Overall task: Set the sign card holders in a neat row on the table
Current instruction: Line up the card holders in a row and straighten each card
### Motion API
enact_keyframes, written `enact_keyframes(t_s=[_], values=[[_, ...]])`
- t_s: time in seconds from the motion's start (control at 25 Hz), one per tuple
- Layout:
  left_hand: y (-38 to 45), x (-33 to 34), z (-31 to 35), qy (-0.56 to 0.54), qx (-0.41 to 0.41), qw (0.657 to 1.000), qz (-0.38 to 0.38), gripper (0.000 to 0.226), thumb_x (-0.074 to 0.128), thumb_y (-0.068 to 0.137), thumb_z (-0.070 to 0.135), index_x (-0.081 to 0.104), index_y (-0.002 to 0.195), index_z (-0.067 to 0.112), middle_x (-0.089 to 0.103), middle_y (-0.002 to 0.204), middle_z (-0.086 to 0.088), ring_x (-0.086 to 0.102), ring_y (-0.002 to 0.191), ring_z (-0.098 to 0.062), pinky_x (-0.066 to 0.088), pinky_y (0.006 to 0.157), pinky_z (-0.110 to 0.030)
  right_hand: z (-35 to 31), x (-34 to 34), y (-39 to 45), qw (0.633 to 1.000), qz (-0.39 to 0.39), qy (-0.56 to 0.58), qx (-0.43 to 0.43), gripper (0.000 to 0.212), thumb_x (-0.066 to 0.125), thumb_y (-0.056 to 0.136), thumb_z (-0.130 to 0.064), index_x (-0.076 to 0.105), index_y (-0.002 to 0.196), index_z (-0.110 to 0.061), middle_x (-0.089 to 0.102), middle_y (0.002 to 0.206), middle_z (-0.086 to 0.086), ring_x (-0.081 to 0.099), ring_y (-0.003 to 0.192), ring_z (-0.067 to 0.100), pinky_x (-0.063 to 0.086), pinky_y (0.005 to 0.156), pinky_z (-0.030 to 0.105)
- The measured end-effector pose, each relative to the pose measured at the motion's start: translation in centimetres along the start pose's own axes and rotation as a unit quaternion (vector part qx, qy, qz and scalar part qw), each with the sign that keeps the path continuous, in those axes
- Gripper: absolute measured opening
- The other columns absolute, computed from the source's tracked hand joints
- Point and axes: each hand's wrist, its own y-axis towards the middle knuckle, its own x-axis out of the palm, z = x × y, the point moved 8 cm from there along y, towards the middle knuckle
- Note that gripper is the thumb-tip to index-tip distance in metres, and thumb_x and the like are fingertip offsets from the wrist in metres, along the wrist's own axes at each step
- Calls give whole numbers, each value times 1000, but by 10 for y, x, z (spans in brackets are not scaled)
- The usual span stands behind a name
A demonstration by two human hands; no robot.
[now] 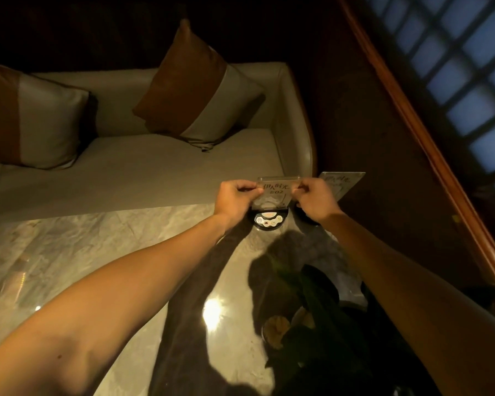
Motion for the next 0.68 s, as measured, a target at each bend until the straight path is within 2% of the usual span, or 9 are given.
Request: enact_keyframes(t_s=[0.12, 0.2, 0.28, 0.36, 0.44, 0.56, 0.68], values=[[-9, -1, 5, 25, 5, 999, -24, 26, 77, 85, 5, 73, 110, 1, 70, 95, -5, 64, 82, -9, 51, 70, -8, -3, 1, -8, 1000, -15, 1, 12, 26, 51, 101, -7, 65, 123, -8, 69, 122, 13, 60, 96, 20, 46, 67, 19], [-18, -9, 14, 42, 27, 998, -40, 29, 76, 87, 6, 73, 115, 3, 72, 98, -4, 65, 86, -10, 52, 77, -11, -11, 2, -18, 999, -39, 10, 18, 31, 54, 100, -8, 61, 130, -10, 66, 127, 8, 60, 98, 20, 48, 67, 20], [-30, -26, 26, 57, 55, 996, -39, 28, 75, 88, 8, 74, 116, 6, 73, 102, -3, 67, 92, -11, 52, 83, -14, -25, 3, -34, 998, -61, 8, 23, 33, 56, 99, -10, 58, 132, -13, 65, 123, 3, 61, 94, 18, 49, 66, 21], [-45, -45, 38, 68, 72, 995, -33, 29, 75, 88, 12, 74, 117, 9, 73, 105, -1, 67, 94, -11, 52, 83, -11, -39, -1, -52, 998, -46, -11, 29, 23, 58, 99, -12, 59, 122, -15, 65, 113, 4, 60, 81, 17, 49, 64, 27], [-64, -69, 50, 75, 82, 993, -24, 29, 77, 87, 17, 75, 115, 11, 75, 105, -1, 68, 96, -11, 53, 86, -16, -58, -9, -70, 997, 2, -63, 33, 14, 59, 98, -15, 53, 111, -14, 63, 105, 9, 56, 77, 19, 52, 71, 36], [-95, -114, 60, 87, 91, 992, -12, 27, 78, 87, 21, 77, 112, 13, 75, 104, -1, 68, 96, -11, 55, 90, -26, -92, -7, -94, 987, 58, -152, 14, 23, 59, 98, -22, 53, 115, -8, 59, 103, 7, 57, 89, 23, 48, 75, 37], [-130, -165, 62, 97, 92, 991, 0, 28, 78, 87, 26, 77, 113, 15, 75, 105, 2, 67, 97, -8, 55, 90, -28, -125, 31, -114, 992, 16, -125, -21, 38, 62, 96, -30, 60, 128, -11, 65, 124, 11, 61, 112, 29, 48, 88, 38]])
